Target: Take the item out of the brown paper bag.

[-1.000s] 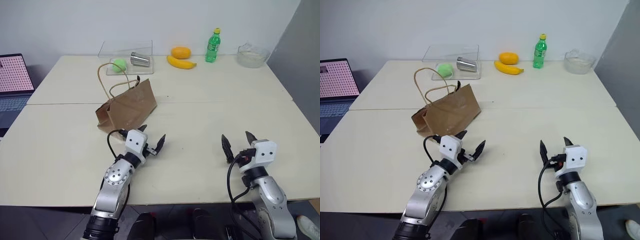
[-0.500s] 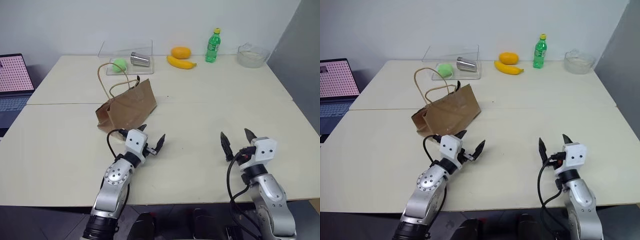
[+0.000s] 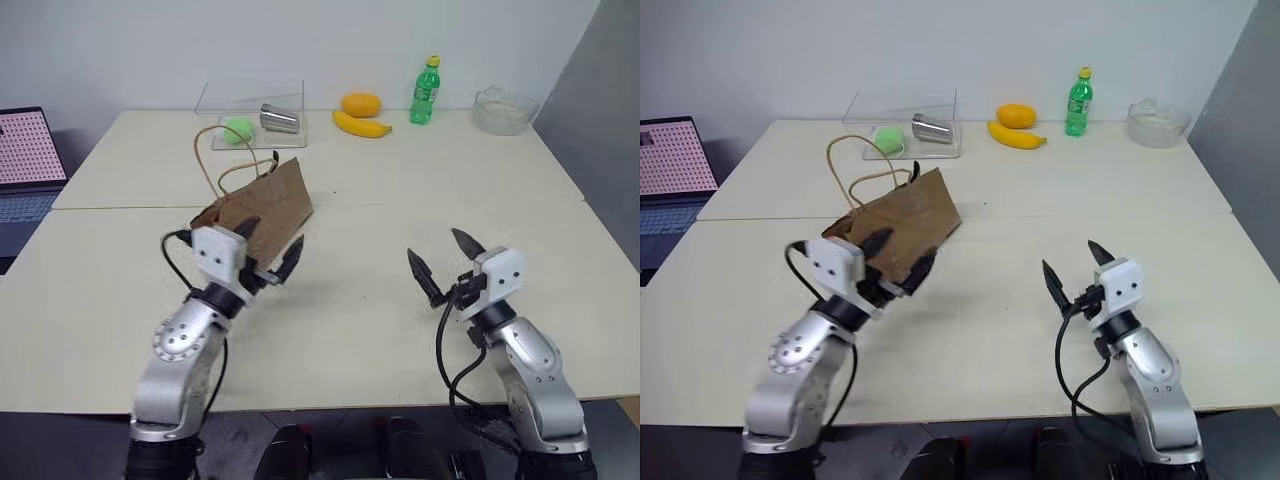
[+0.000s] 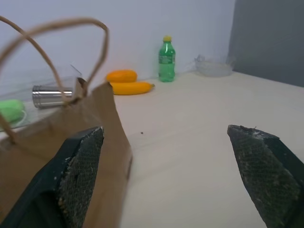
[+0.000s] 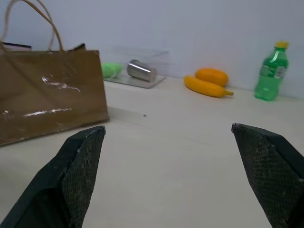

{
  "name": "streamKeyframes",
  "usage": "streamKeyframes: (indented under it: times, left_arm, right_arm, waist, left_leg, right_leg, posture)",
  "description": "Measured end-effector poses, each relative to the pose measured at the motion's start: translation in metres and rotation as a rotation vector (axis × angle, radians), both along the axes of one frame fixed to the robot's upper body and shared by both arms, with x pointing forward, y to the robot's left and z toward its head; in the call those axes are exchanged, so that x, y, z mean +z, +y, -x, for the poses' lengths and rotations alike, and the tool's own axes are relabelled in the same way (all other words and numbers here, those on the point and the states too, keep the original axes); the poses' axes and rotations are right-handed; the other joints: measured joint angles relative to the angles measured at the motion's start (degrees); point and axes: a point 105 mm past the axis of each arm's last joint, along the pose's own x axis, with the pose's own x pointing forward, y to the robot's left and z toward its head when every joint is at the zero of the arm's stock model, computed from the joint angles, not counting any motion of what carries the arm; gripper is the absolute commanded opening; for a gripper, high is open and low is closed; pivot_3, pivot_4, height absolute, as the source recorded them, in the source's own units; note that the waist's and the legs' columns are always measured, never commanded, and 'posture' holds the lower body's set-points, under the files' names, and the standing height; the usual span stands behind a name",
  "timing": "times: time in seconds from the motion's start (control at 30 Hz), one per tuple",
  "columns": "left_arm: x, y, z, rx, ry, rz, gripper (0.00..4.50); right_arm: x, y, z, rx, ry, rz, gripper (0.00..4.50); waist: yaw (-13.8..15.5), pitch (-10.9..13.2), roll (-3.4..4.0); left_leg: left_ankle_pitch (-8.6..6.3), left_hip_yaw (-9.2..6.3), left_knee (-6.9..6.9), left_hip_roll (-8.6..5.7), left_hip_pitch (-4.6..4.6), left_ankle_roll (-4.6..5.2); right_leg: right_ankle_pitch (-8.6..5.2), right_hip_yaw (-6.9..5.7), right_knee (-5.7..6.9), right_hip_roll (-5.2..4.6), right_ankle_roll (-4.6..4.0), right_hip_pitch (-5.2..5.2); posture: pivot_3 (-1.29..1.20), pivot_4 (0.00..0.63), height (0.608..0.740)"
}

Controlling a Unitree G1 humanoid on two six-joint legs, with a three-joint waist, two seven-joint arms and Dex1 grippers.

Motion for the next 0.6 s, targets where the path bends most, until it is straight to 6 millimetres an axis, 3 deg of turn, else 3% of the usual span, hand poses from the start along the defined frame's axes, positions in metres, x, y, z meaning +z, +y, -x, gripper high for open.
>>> streamKeyframes:
  times: [0.13, 0.2, 0.4, 0.6]
  left_arm:
    - [0.015, 0.045, 0.005, 0.075, 0.044, 0.007, 4.38]
    - [0.017, 0.057, 0.005, 0.080, 0.073, 0.025, 4.38]
    - [0.015, 0.069, -0.014, 0.018, 0.201, 0.060, 4.38]
    - [0.022, 0.071, -0.038, -0.036, 0.257, 0.066, 4.38]
  right_arm:
    - [0.015, 0.014, -0.002, 0.116, -0.002, -0.013, 4.50]
    - [0.019, 0.023, -0.001, 0.176, 0.005, -0.019, 4.50]
    - [0.031, 0.052, 0.006, 0.366, 0.036, 0.028, 4.50]
    - [0.034, 0.060, 0.017, 0.443, 0.063, 0.085, 4.50]
  waist:
    - [-0.1, 0.0, -0.01]
    - [0.0, 0.0, -0.01]
    - [0.1, 0.1, -0.19]
    - [0.1, 0.1, -0.21]
  left_leg:
    - [0.00, -0.05, -0.01, 0.00, -0.02, 0.00]
    - [0.00, -0.04, -0.02, -0.02, -0.02, 0.00]
    - [0.00, -0.08, -0.01, -0.02, -0.03, 0.00]
    - [-0.01, -0.09, -0.06, -0.02, -0.08, -0.01]
  right_leg:
    - [0.00, -0.04, -0.02, 0.02, -0.01, 0.00]
    - [0.00, -0.04, -0.03, 0.01, -0.01, 0.00]
    - [0.00, -0.09, -0.04, 0.01, -0.01, -0.01]
    - [0.00, -0.11, -0.07, 0.01, -0.02, -0.05]
  posture:
    - [0.00, 0.150, 0.740]
    - [0.00, 0.150, 0.740]
    - [0.00, 0.150, 0.740]
    - [0.00, 0.150, 0.740]
